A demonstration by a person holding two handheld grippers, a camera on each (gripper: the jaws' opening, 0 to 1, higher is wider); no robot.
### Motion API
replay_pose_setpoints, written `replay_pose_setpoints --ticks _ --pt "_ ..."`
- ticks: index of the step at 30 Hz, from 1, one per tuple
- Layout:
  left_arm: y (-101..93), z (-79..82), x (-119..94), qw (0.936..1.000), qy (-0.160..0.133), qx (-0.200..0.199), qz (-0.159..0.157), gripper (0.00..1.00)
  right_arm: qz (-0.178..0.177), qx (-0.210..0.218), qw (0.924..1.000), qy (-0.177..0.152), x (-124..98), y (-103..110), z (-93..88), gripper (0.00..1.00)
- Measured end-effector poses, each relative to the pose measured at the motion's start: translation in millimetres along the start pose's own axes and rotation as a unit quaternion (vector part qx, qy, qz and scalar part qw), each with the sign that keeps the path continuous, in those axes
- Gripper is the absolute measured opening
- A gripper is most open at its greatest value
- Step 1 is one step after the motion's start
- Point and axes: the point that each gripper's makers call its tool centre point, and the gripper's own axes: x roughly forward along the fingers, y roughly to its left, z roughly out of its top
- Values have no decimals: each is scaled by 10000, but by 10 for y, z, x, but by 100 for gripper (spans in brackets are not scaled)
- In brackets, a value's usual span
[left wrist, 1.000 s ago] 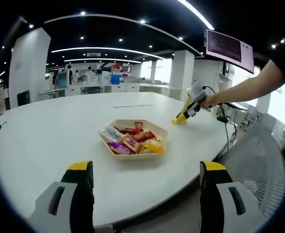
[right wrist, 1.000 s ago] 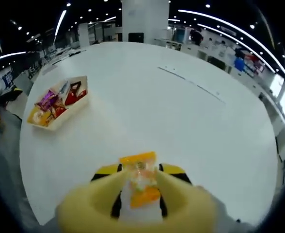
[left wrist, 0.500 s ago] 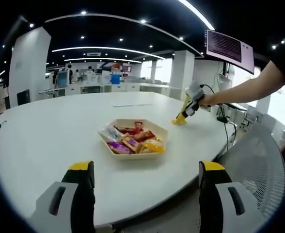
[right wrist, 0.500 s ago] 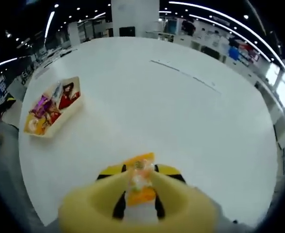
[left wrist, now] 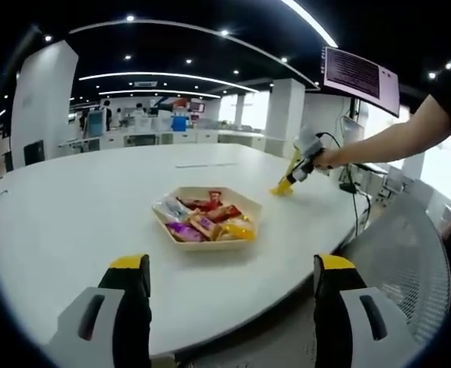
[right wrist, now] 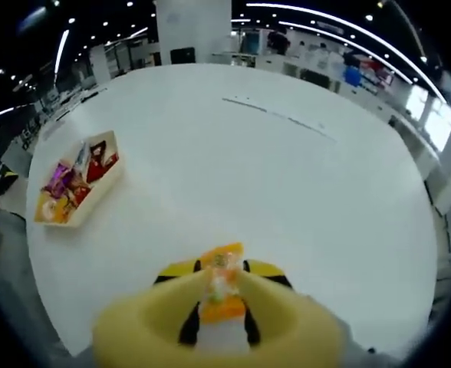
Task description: Place the target food into the container with the food tongs after gripping and lifting it, then release it inside without dropping or visibly crushing the food.
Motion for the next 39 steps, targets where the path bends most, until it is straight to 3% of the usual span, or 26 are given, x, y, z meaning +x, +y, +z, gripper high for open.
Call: replay_pose_setpoints --ticks 5,13,21,27,34,39 --pt "-15 22 -1 10000 -61 0 -54 84 -17 32 10000 -82 -178 64 120 21" --pt "-34 41 -6 9998 -146 0 -143 82 -101 13 9995 -310 -476 215 456 22" --pt "-43 63 -13 9996 -217 6 -169 82 49 -73 9995 -290 -458 410 571 23" --pt "-48 83 -14 9994 -277 33 -183 83 120 -256 9986 -453 -472 509 838 23" --pt "-35 101 -17 9993 -343 34 -148 84 381 -564 9958 -614 -398 870 1208 23" --pt "-40 91 -19 9993 -327 34 -156 84 564 -797 9931 -644 -301 1143 1376 23"
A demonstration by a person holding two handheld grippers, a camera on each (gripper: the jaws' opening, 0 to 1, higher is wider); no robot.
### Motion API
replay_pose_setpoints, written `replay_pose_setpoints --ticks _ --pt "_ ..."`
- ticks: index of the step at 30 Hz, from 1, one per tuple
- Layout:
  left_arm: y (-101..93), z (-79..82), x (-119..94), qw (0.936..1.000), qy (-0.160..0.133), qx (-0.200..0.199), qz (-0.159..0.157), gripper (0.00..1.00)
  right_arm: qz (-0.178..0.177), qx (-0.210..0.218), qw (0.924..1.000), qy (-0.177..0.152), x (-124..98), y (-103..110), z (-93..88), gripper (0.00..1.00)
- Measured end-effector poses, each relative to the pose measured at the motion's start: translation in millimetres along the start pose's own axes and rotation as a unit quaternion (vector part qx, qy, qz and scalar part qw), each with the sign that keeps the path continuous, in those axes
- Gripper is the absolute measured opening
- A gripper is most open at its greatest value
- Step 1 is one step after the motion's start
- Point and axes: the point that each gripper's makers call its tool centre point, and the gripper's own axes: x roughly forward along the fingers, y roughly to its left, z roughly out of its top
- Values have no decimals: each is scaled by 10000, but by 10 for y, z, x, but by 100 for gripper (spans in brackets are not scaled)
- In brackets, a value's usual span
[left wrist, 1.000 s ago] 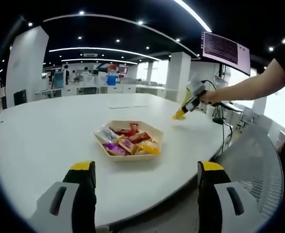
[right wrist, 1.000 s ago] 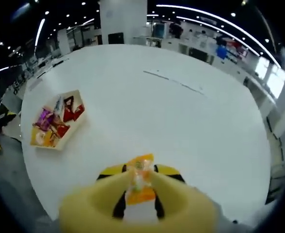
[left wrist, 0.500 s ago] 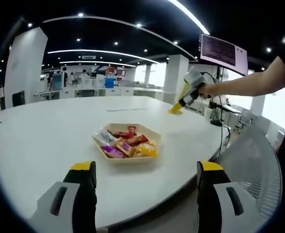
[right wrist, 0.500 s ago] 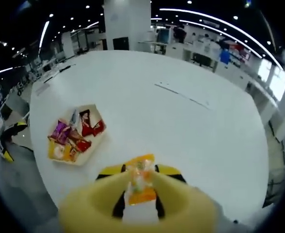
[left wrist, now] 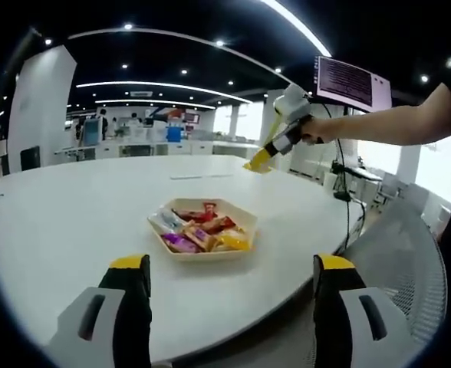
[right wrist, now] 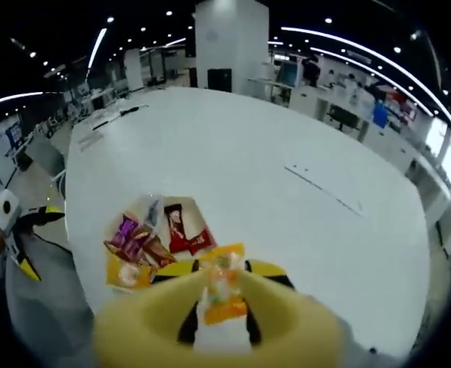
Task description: Place the target food into the container with the food tongs after gripping and lifting it, then release it inside without dropping or visibly crushing the food.
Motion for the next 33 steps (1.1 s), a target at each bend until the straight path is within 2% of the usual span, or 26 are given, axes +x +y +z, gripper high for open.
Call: replay_pose_setpoints --ticks 6,15,18,20,23,26,33 --pt "1 2 -3 10000 -7 -8 3 84 243 -135 9996 6 180 264 160 22" --pt "7 2 -6 10000 -10 -18 37 83 466 -280 9985 -41 315 502 335 23" --pt "8 0 -6 10000 -6 -21 42 83 501 -339 9982 -40 329 571 353 23" --pt "10 -1 -5 10000 -3 -21 44 83 625 -403 9972 -24 358 639 335 27" --pt "9 -3 -6 10000 3 -23 46 83 585 -558 9964 -258 370 662 388 30" --pt "13 0 -6 10000 -7 -21 58 83 662 -525 9963 -171 362 694 355 31" --pt "11 -10 -6 10000 24 -25 54 82 563 -409 9974 -207 288 592 299 31"
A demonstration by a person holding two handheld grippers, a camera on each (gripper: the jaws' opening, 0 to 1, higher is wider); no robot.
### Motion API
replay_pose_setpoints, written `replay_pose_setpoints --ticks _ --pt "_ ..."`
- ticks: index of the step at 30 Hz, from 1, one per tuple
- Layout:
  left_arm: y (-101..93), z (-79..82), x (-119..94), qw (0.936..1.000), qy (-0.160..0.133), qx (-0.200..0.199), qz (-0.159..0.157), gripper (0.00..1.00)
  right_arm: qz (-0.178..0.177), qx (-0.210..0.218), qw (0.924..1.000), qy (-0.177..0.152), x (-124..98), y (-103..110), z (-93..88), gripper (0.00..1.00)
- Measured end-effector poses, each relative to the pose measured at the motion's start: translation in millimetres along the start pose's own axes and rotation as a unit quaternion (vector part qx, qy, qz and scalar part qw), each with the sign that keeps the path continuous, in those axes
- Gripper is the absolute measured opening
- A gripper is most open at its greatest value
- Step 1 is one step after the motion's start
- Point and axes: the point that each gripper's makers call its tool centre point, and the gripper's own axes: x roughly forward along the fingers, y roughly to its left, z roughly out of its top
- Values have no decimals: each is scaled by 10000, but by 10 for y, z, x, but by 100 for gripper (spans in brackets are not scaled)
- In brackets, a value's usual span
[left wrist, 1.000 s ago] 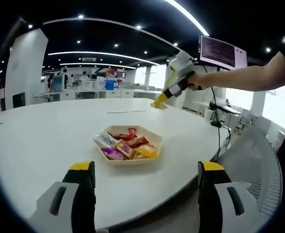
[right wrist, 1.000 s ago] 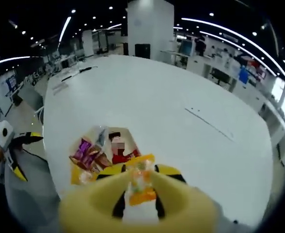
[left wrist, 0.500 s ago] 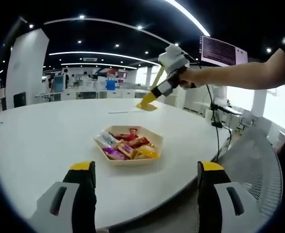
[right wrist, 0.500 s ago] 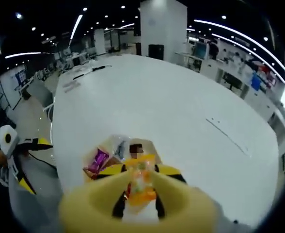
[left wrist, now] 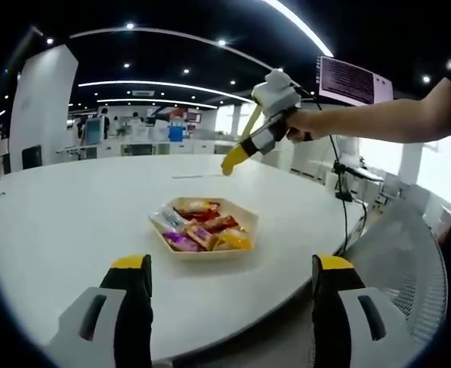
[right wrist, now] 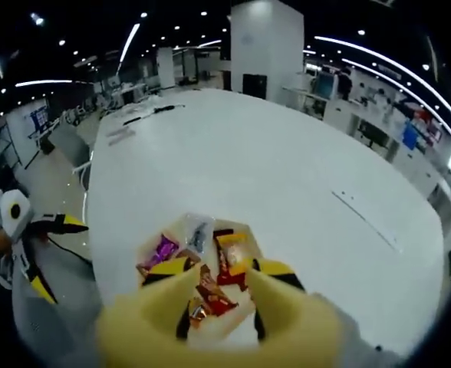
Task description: Place the target food into the container with the food tongs after gripping and lifting it, then release it inside without dropping or visibly crushing the food.
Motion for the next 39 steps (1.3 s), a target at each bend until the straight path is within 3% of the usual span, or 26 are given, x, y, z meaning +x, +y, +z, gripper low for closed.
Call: replay_pose_setpoints --ticks 6,8,15,21,28,34,36,39 --pt "0 -8 1 10000 28 -4 -2 83 -33 87 10000 -7 -72 -56 -116 31" --pt "-2 -12 0 10000 46 -8 -5 82 -3 88 9998 -155 -105 -45 -120 31" --pt "-7 -40 2 9999 137 -32 -32 80 16 93 9998 -169 -233 20 -314 31" --pt "-62 -55 12 9995 219 22 -206 76 377 279 9969 -635 -358 261 -368 31" --pt "-75 -63 17 9992 274 114 -249 76 996 1026 9825 -1194 -487 630 -539 31" --pt "-148 -57 42 9962 445 582 -474 75 1371 1141 9717 -1547 -670 946 -553 31" --pt "-198 42 54 9940 291 836 -635 69 1542 1285 9626 -1817 -745 1020 -476 31" --pt "-286 218 46 9932 152 767 -864 51 1720 1448 9523 -2065 -851 1113 -415 31"
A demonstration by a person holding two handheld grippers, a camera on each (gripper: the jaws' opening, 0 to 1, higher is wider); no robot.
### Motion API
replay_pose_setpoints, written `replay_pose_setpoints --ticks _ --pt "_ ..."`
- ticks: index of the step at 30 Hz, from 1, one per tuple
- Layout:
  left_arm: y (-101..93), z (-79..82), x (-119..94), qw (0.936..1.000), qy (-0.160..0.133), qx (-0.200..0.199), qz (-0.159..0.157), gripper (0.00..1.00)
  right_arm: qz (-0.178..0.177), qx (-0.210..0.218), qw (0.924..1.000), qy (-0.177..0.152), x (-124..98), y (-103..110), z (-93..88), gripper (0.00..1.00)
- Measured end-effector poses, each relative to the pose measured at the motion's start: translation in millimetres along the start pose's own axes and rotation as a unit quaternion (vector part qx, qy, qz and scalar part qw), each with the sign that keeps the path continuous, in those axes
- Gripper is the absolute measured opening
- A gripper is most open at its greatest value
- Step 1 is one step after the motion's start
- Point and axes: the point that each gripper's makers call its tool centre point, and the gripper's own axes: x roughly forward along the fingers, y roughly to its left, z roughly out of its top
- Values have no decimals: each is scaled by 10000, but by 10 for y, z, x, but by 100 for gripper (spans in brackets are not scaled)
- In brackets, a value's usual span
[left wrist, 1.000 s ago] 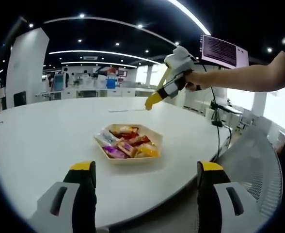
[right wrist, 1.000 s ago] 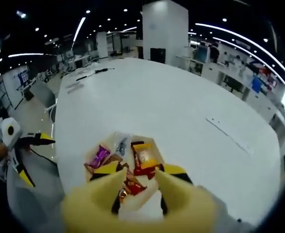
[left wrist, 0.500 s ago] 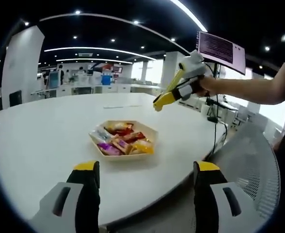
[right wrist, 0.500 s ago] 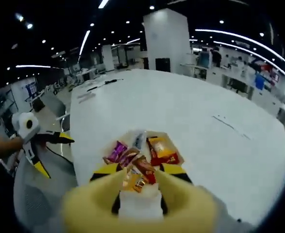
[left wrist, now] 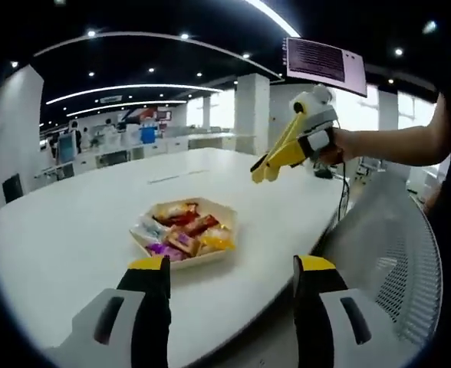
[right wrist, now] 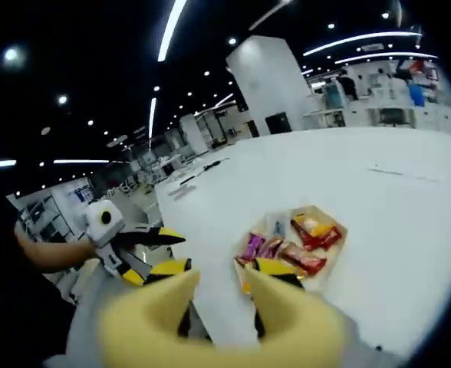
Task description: Place the target food into the container with the food tongs after gripping and lifting it, then release it inside without dropping or visibly crushing the food.
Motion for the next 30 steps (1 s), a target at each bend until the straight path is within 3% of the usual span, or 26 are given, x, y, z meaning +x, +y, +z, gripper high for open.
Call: replay_pose_setpoints --ticks 3,6,8,12,15,18,19,28,29,30 --pt "-122 282 55 9989 -346 -76 -316 44 298 221 9992 -162 -19 126 3 31" --pt "-285 382 88 9967 -294 -190 -727 36 616 462 9961 -426 -47 262 42 31" --pt "-482 528 104 9923 -367 -247 -1153 27 831 522 9938 -520 -66 376 63 31" --pt "-806 794 117 9763 -635 -682 -1955 16 1191 517 9893 -671 -97 614 113 31" --pt "-870 909 149 9719 -806 -753 -2080 19 1409 532 9859 -735 -116 766 146 31" --pt "-893 969 120 9654 -924 -880 -2273 6 1605 583 9811 -909 -161 865 221 31" --pt "-938 1014 95 9599 -1051 -936 -2423 5 1580 564 9810 -975 -173 863 245 31" --pt "-1034 1066 33 9532 -1176 -834 -2657 3 1779 689 9769 -962 -244 965 237 32" --pt "-1050 1036 23 9544 -1120 -709 -2674 2 1782 683 9769 -959 -249 961 239 32" --pt "-1039 952 36 9599 -936 -438 -2606 0 1774 739 9761 -1011 -272 943 263 33"
